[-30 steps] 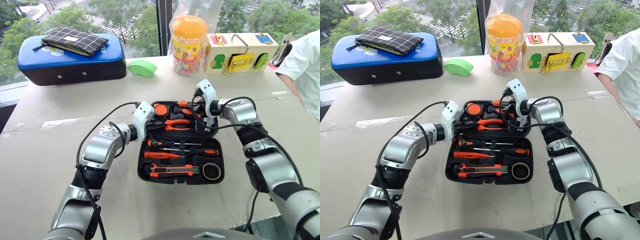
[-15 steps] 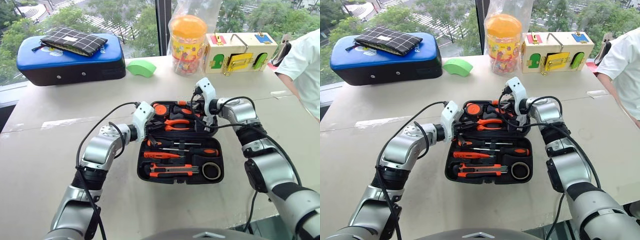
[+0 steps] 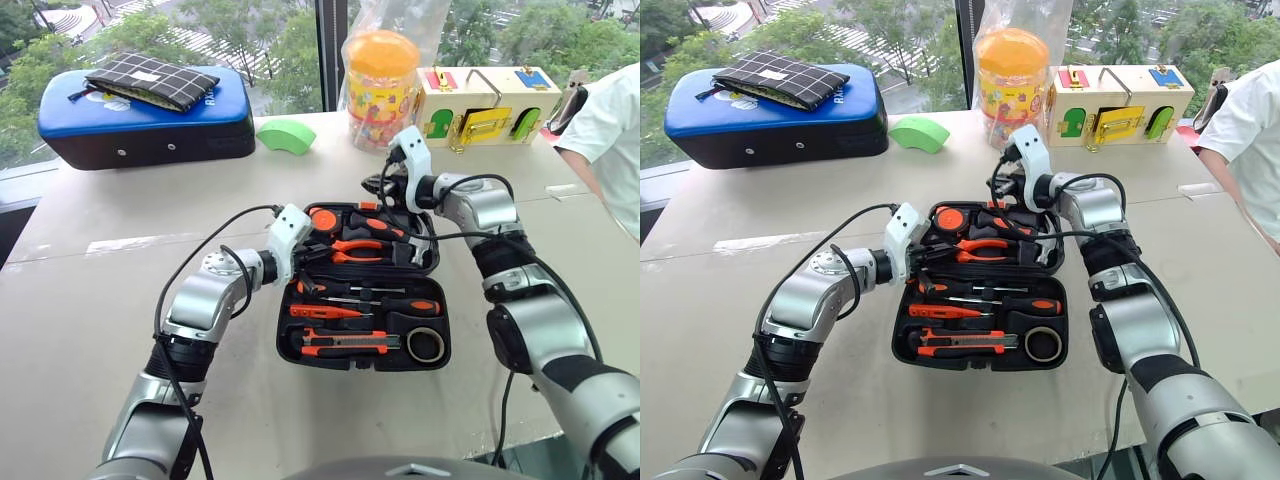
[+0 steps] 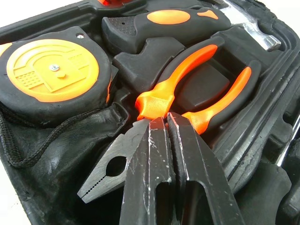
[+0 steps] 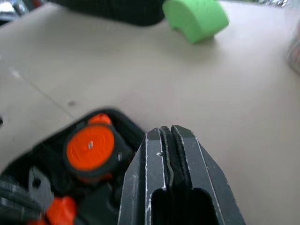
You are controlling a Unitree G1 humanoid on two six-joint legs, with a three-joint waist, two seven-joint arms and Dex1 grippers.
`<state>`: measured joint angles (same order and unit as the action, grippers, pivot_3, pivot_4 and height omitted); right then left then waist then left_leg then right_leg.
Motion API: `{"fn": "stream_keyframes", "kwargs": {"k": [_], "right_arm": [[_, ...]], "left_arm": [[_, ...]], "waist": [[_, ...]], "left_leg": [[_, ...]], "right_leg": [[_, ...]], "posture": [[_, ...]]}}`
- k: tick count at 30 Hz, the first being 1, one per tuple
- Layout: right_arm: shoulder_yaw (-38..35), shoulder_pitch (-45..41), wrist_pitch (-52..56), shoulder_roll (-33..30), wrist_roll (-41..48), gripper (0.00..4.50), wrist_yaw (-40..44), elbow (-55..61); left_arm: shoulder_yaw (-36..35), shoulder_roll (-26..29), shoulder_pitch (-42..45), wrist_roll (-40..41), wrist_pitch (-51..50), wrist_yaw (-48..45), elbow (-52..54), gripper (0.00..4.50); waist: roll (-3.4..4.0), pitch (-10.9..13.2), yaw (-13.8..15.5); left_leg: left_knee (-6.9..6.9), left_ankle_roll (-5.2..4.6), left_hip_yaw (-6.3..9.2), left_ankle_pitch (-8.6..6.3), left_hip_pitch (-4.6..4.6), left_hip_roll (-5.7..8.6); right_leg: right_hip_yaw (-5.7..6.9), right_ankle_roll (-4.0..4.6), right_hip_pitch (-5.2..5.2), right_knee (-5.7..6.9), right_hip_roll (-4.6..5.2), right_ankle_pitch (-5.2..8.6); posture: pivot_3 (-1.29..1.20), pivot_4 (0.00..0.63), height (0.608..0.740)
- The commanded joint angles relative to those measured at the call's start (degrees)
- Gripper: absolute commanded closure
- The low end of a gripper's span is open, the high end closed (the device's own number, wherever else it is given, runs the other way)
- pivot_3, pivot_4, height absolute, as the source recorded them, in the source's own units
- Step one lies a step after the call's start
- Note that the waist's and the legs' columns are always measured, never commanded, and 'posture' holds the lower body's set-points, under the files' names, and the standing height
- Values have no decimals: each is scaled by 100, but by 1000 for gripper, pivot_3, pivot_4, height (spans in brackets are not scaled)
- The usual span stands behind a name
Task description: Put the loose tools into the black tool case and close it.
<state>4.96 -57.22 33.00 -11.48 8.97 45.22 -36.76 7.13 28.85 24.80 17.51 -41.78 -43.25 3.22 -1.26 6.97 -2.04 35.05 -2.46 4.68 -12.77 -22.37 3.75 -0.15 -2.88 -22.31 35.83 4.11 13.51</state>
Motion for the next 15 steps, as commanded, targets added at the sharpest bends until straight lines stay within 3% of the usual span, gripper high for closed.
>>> {"fn": "stream_keyframes", "kwargs": {"k": [1, 15], "right_arm": [[212, 36, 178, -73, -15, 4500, 249, 321], [-213, -717, -970, 373, -165, 4500, -863, -1721]], "left_arm": [[218, -6, -178, -65, -135, -39, -103, 4462], [220, -3, -241, -46, -200, 24, 31, 4462]], "waist": [[2, 1, 0], [2, 0, -8]], "left_leg": [[0, 0, -1, 0, 0, 0], [0, 5, 0, 3, 2, -1]], "right_leg": [[0, 0, 0, 0, 0, 0], [0, 0, 0, 0, -2, 0]], "posture": [[0, 150, 740], [0, 150, 740]]}}
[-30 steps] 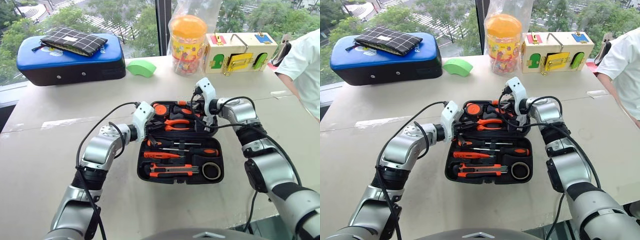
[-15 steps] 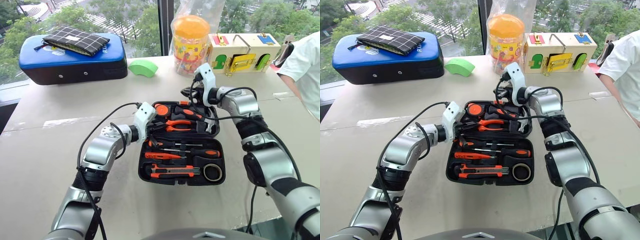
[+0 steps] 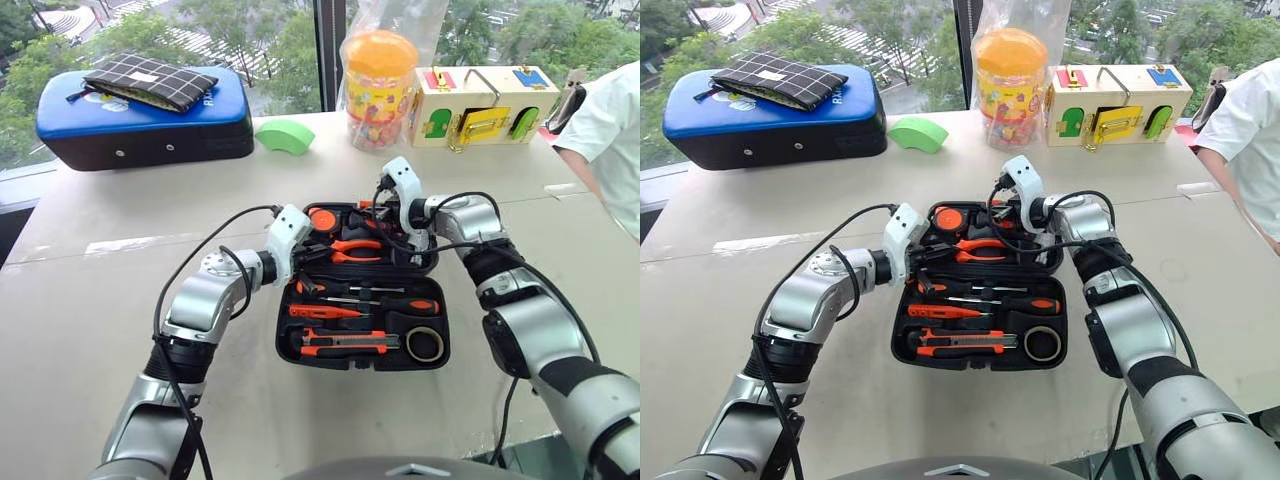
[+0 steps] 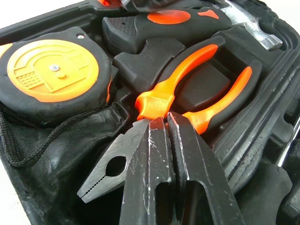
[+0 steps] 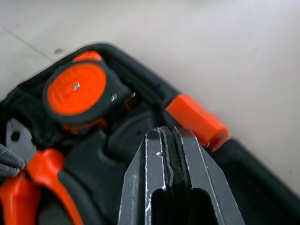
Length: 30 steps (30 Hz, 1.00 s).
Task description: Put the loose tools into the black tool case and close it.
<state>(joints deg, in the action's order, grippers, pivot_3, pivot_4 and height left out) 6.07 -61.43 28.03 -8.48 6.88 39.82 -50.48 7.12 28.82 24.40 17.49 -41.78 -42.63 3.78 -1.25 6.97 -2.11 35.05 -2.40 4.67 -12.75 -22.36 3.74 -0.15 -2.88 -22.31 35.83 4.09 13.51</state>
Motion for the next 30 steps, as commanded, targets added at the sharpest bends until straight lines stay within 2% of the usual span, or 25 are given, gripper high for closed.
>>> {"fn": "stream_keyframes", "kwargs": {"k": [1, 11, 14, 15, 18, 19, 20, 23, 24, 26, 28, 29, 30], "right_arm": [[-421, -364, -562, 103, 96, 4500, -392, -445], [-533, -383, -1119, -1, -113, 4500, -494, -694], [-578, -23, -1241, -67, 56, 4500, -124, 48], [-613, 245, -1455, -80, 200, 4500, 109, 526], [-376, 1088, -972, -460, 353, 4500, 697, 2172], [-356, 1330, -630, -582, 406, 3967, 706, 2657], [-334, 1570, -378, -701, 457, 3699, 727, 3112], [-366, 2378, 568, -1187, 636, 2425, 691, 4657], [-446, 2622, 991, -1360, 715, 1937, 587, 5164], [-683, 2963, 1749, -1468, 702, 1271, 38, 5918], [-674, 3240, 2479, -1668, 794, 191, -135, 6660], [-666, 3307, 2774, -1711, 841, 9, -217, 6889], [-691, 3278, 3472, -1689, 775, 9, -513, 7066]], "left_arm": [[214, 3, -209, -39, -210, -28, -6, 4462], [200, 0, -273, -25, -221, 20, 76, 4462], [15, -116, -304, 104, 23, 4, 139, 4462], [-115, -204, -321, 185, 175, 23, 216, 4462], [-561, -428, -349, 519, 331, 66, 468, 4462], [-682, -420, -351, 663, 234, 21, 540, 4500], [-812, -425, -350, 819, 111, 15, 604, 4500], [-1294, -418, -254, 1293, -376, 227, 768, 3834], [-1396, -333, -214, 1307, -487, 317, 770, 3325], [-1605, -199, -83, 1284, -785, 622, 629, 2672], [-1648, 21, 52, 1357, -1364, 742, 456, 1597], [-1607, 124, 87, 1344, -1503, 730, 394, 1258], [-1515, 197, 189, 1316, -1663, 696, 228, 1258]], "waist": [[1, 0, 0], [2, 1, -11], [2, 1, -7], [2, 2, -6], [4, 3, 46], [4, 2, 51], [4, 3, 53], [1, 1, 106], [2, 2, 126], [1, 1, 151], [2, 2, 148], [1, 2, 148], [1, 1, 139]], "left_leg": [[0, 2, 0, 1, 0, 0], [-4, 14, 0, 8, 0, 0], [-5, 13, 1, 8, 0, 0], [-6, 13, 2, 8, -1, 0], [-3, 10, 9, 6, -8, 1], [-1, 10, 15, 6, -21, 2], [5, 8, 14, 5, -28, 2], [11, -11, 11, -6, -35, 0], [15, -14, 13, -8, -33, -1], [16, -12, 12, -6, -33, -2], [17, -11, 11, -5, -31, -3], [18, -11, 11, -5, -32, -2], [19, -11, 10, -5, -31, -2]], "right_leg": [[0, 0, 0, 0, 0, 0], [-1, 0, -1, 0, 0, 0], [0, 0, -1, -1, 0, 0], [0, 0, -1, -3, 0, 0], [2, -1, -2, -5, 1, 0], [4, -2, -6, -8, 1, -1], [2, -2, -13, -4, 1, -1], [1, -2, -16, -7, 0, -1], [3, -2, -15, -6, -1, 0], [3, -1, -15, -6, -1, 0], [2, -2, -15, -4, -2, 0], [2, -2, -14, -4, -2, 1], [2, -2, -14, -4, -2, 1]], "posture": [[0, 150, 740], [0, 150, 740], [0, 150, 740], [0, 150, 740], [0, 150, 740], [0, 150, 740], [0, 150, 740], [0, 150, 740], [0, 150, 740], [0, 150, 740], [0, 150, 740], [0, 150, 740], [0, 150, 740]]}}
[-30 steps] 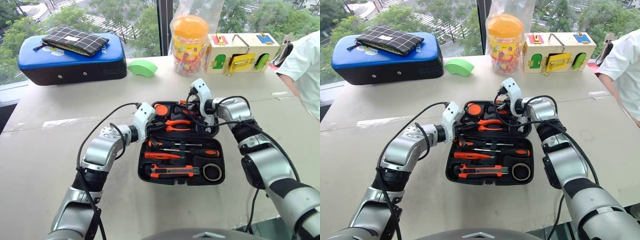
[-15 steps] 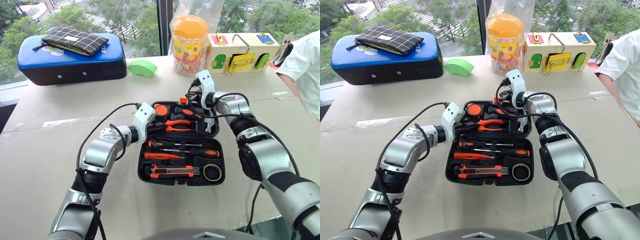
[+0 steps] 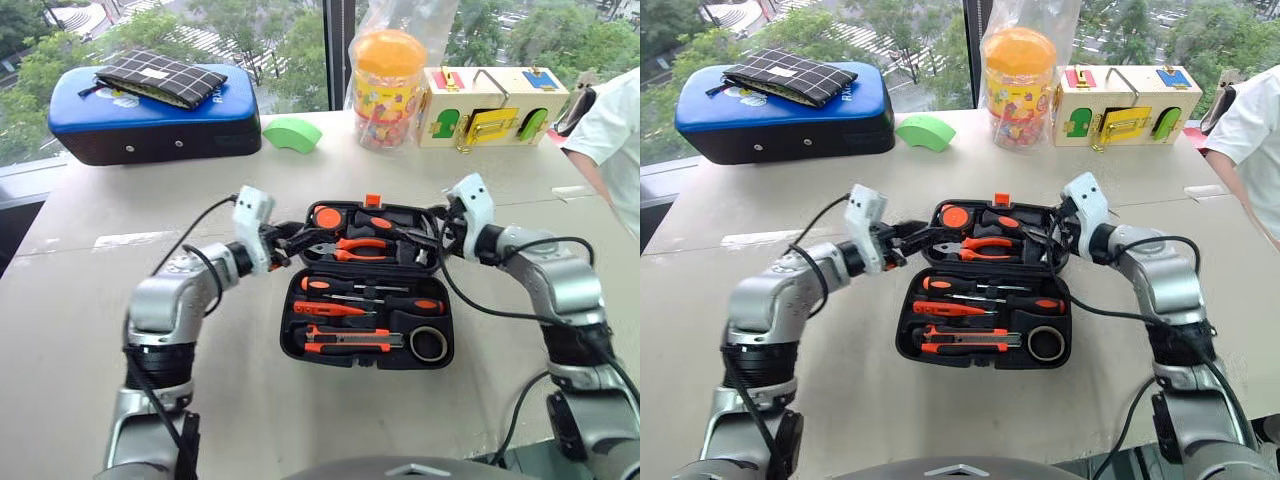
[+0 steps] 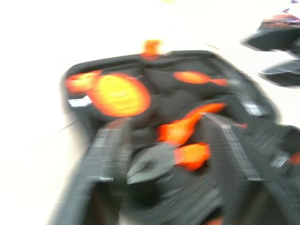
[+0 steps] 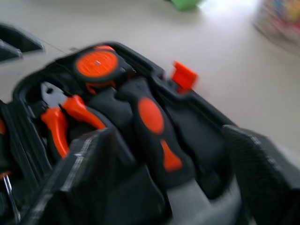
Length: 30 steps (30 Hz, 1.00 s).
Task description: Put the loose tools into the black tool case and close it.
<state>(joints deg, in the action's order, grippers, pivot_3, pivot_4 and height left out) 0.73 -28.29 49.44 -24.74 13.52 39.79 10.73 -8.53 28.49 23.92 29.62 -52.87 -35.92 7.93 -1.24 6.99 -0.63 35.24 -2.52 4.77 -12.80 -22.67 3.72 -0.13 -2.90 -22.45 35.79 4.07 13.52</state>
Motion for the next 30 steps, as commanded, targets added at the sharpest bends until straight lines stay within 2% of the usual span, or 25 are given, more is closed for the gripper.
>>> {"fn": "stream_keyframes", "kwargs": {"k": [1, 4, 8, 9, 10, 19, 20, 22, 23, 24, 25, 26, 27, 28, 30], "right_arm": [[-206, -106, 1887, 8, 75, 9, -752, 982], [-617, -414, 2886, 393, 277, 9, -1079, 616], [-987, -680, 3302, 541, 277, 9, -1393, 72], [-1065, -720, 3413, 509, 309, 511, -1430, 108], [-1113, -744, 3491, 489, 344, 813, -1458, 156], [-1483, -578, 4047, 387, 627, 813, -1512, 353], [-1527, -594, 3973, 429, 617, 1394, -1543, 224], [-1554, -638, 3822, 465, 627, 2172, -1562, -14], [-1566, -674, 3744, 481, 633, 2732, -1570, -130], [-1570, -692, 3692, 493, 643, 3050, -1580, -197], [-1562, -733, 3603, 487, 650, 3678, -1575, -334], [-1532, -763, 3506, 459, 660, 4023, -1556, -449], [-1504, -788, 3422, 428, 684, 4500, -1536, -537], [-1482, -813, 3361, 398, 714, 4500, -1511, -605], [-1427, -848, 3258, 335, 783, 4500, -1455, -673]], "left_arm": [[155, 272, 315, 37, -591, -6, -331, 1258], [394, 243, 541, -78, -708, -10, -776, 1258], [629, 158, 759, -207, -715, 21, -1284, 1258], [628, 135, 802, -188, -724, 4, -1359, 1163], [618, 124, 829, -163, -734, -14, -1400, 1163], [546, 27, 1061, -73, -828, -102, -1731, 1163], [528, 12, 1100, -55, -843, -123, -1794, 1415], [479, -20, 1175, 0, -884, -161, -1901, 1938], [454, -30, 1209, 25, -904, -181, -1943, 2429], [437, -34, 1225, 39, -916, -198, -1968, 2763], [435, -13, 1248, 58, -913, -253, -1991, 3371], [395, -1, 1287, 99, -956, -288, -2027, 3708], [349, 4, 1325, 132, -994, -319, -2061, 4293], [312, 9, 1358, 153, -1014, -357, -2086, 4447], [261, 18, 1405, 187, -1052, -424, -2109, 4447]], "waist": [[-1, -1, -4], [-9, -2, 27], [-16, -6, 51], [-18, -7, 68], [-16, -6, 76], [-8, -1, 125], [-8, -1, 129], [-8, -1, 133], [-9, -1, 138], [-8, -1, 136], [-8, -1, 133], [-9, -2, 126], [-10, -2, 130], [-8, -2, 132], [-8, -2, 136]], "left_leg": [[1, 0, -2, 0, 1, 0], [2, 4, 2, 3, 1, 0], [1, 5, 0, 4, 0, 4], [0, 5, 2, 4, -1, 4], [0, 6, 3, 4, -1, 4], [-1, 4, 0, 3, -2, 3], [0, 4, 0, 3, -2, 4], [0, 4, -1, 3, -2, 4], [0, 4, -1, 4, -3, 4], [0, 5, -1, 4, -3, 5], [0, 5, -1, 4, -3, 5], [0, 5, -1, 4, -3, 4], [0, 7, -2, 5, 0, 4], [2, 7, -2, 6, 0, 4], [7, 8, -2, 8, 1, 5]], "right_leg": [[-1, 0, 0, 0, -1, 0], [5, 0, 1, 1, -2, 0], [1, 1, 1, 0, 1, 0], [4, 1, 1, -2, 1, 0], [4, 1, 1, -3, 2, 0], [0, 1, 0, -2, 6, 0], [1, 1, 0, -2, 6, 0], [0, 0, 0, -2, 5, -1], [0, 0, 0, -2, 5, -1], [1, 0, 0, -2, 5, -1], [0, 0, 0, -2, 5, -1], [0, 0, -1, -2, 5, -1], [0, 0, 1, 0, 4, -1], [0, 0, 1, 2, 4, -1], [0, 1, 4, 3, 5, -1]], "posture": [[0, 150, 740], [0, 150, 740], [0, 150, 740], [0, 150, 740], [0, 150, 740], [0, 150, 740], [0, 150, 740], [0, 150, 740], [0, 150, 740], [0, 150, 740], [0, 150, 740], [0, 150, 740], [0, 150, 740], [0, 150, 740], [0, 150, 740]]}}
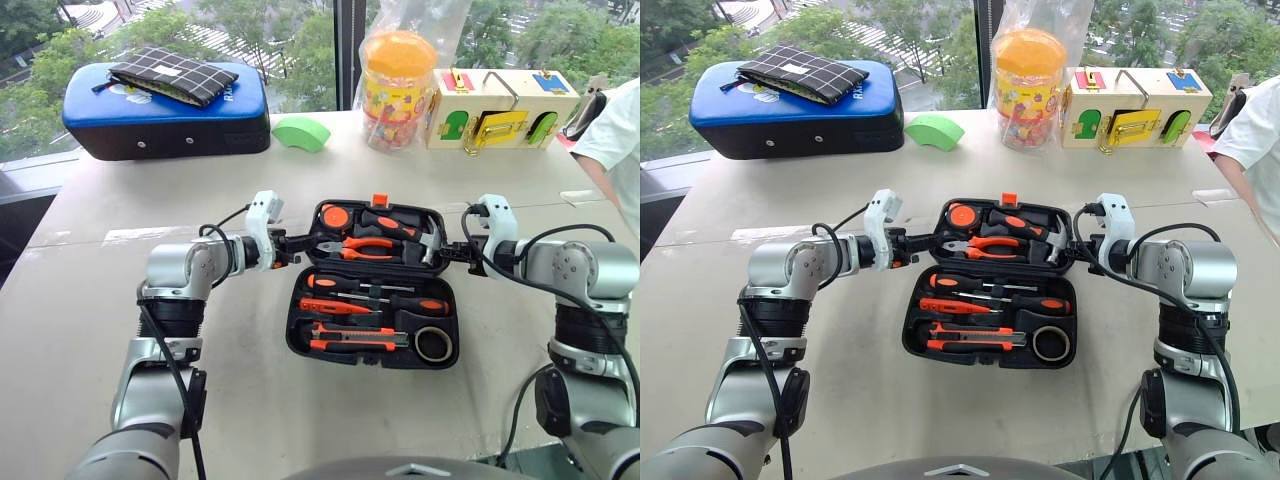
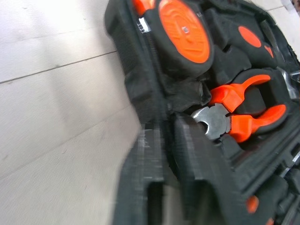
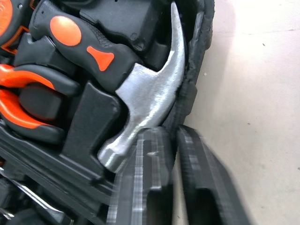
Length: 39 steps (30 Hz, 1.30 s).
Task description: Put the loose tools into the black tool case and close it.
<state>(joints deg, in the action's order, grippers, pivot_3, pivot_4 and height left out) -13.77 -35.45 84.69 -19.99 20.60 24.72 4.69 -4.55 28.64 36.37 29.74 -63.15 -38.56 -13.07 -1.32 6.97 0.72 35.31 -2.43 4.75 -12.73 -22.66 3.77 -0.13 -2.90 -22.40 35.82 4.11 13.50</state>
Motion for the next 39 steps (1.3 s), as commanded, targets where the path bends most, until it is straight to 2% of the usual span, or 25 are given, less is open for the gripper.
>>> {"fn": "stream_keyframes", "kwargs": {"k": [1, 4, 10, 13, 17, 24, 31, 34, 36, 37, 39], "right_arm": [[64, -169, -416, -171, 104, 4500, 106, -106], [274, -410, -1177, -250, 89, 4500, 317, -276], [843, -1062, -3307, -359, -296, 4500, 772, -954], [1029, -1091, -3915, -461, -443, 4500, 972, -1177], [1340, -183, -4993, -794, -766, 4500, 1279, -640], [975, 1585, -5782, -1064, -529, 4500, 1503, 805], [952, 2451, -6185, -1411, -828, 4500, 1412, 1568], [902, 2935, -6432, -1707, -942, 4500, 1550, 1886], [874, 3565, -6442, -2067, -937, 4500, 1860, 2352], [835, 3933, -6398, -2253, -938, 4192, 1983, 2648], [772, 4614, -6407, -2702, -1099, 3572, 2197, 3113]], "left_arm": [[-171, 7, 194, 208, -37, -197, -19, 4447], [-212, 6, 252, 222, 321, -395, 30, 4447], [-275, -174, 451, -232, 2187, -405, 35, 4447], [-31, -135, 344, -684, 3206, -522, 98, 4447], [435, 77, -270, -1513, 4939, -832, 337, 4447], [753, 490, -1049, -2492, 7374, -948, 264, 4447], [809, 849, -1112, -2884, 8823, -1065, -277, 4447], [830, 1125, -1258, -2627, 9019, -1568, -284, 4447], [635, 1434, -1469, -2120, 8653, -2040, -124, 3765], [495, 1656, -1621, -1766, 8228, -2360, 13, 3512], [255, 2236, -1923, -1014, 6860, -3031, 272, 2629]], "waist": [[0, 0, -1], [5, 6, -9], [-3, 25, -14], [-8, 26, -12], [-19, 18, 7], [-18, 18, 18], [-11, 22, 11], [-14, 19, 28], [-10, 15, 25], [-6, 9, 19], [-11, 7, 5]], "left_leg": [[3, 0, 0, 0, 0, 0], [4, 0, -1, 0, 0, 1], [-6, 27, -5, 16, -24, 0], [-24, 27, -3, 15, -25, 0], [-29, 15, -2, 7, -23, 1], [-26, -1, -12, -4, -29, 0], [-9, -21, -21, -15, -23, -5], [-8, -24, -20, -16, -23, -4], [-11, -26, -16, -18, -23, -5], [-12, -29, -16, -19, -23, -5], [-16, -36, -13, -26, -18, -9]], "right_leg": [[1, 0, 3, 0, 0, 0], [0, 0, 2, -1, 0, 0], [-4, 0, -28, -1, -2, -1], [-1, 0, -28, -16, -2, -1], [-1, 0, -26, -24, 1, -1], [-11, 1, -25, -46, 5, -1], [-16, 2, -15, -38, 6, 0], [-11, 1, -15, -36, 6, 0], [-7, 0, -15, -37, 5, 1], [-7, 0, -16, -38, 6, 1], [-3, 0, -15, -36, 3, 2]], "posture": [[0, 150, 740], [0, 150, 740], [0, 150, 740], [0, 150, 740], [0, 150, 740], [0, 150, 740], [0, 150, 740], [0, 150, 740], [0, 150, 740], [0, 150, 740], [0, 150, 740]]}}
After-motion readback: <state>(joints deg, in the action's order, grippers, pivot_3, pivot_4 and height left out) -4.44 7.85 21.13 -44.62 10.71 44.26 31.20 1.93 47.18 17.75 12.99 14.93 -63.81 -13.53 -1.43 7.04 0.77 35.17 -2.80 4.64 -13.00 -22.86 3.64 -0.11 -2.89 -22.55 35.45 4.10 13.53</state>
